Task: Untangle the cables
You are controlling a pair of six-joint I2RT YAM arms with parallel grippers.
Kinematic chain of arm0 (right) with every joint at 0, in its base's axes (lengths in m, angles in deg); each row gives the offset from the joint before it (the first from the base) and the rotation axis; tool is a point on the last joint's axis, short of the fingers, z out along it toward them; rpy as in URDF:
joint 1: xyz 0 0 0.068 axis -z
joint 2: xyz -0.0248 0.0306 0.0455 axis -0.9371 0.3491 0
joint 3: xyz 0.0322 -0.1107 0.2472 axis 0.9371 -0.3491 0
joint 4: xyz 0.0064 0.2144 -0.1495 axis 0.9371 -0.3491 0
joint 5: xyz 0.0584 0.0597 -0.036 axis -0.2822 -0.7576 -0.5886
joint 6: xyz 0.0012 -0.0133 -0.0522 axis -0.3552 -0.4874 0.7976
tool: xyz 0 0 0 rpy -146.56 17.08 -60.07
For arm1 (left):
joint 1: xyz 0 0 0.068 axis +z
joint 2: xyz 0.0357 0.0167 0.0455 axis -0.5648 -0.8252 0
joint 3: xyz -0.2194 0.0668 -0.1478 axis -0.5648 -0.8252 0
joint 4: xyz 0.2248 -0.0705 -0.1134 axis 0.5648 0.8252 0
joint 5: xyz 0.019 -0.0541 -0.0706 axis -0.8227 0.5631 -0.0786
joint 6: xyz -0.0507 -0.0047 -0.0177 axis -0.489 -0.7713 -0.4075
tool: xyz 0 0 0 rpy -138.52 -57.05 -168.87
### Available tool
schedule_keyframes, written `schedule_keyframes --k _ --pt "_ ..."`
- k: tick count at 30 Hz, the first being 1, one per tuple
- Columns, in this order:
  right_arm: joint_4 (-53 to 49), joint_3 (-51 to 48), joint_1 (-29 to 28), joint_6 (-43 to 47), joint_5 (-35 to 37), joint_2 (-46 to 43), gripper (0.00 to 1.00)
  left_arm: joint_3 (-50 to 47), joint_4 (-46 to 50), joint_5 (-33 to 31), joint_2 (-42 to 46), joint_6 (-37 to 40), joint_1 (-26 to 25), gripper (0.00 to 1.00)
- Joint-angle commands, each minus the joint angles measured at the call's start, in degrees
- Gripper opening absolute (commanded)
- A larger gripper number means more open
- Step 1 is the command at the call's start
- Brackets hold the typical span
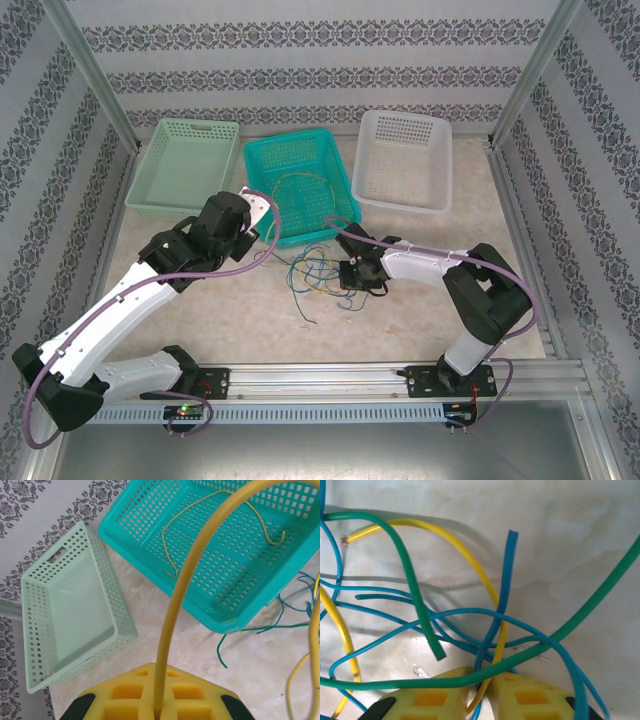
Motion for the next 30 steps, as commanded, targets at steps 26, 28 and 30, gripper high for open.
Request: schedule_keyframes --k 26,28,30 --pt "25.2 2.9 -21.4 15.6 17.6 -16.3 0.80 3.4 0.4 12.1 -4.6 -13.7 0.5 0.00" --pt "28.8 3.5 -21.3 14.9 13.8 -15.2 0.80 3.4 0.1 12.2 -4.5 -14.2 0.5 0.00" --pt "31.2 3.4 -21.3 14.2 11.7 -14.8 0.80 3.3 -0.1 12.0 -4.3 -14.2 0.5 0.00"
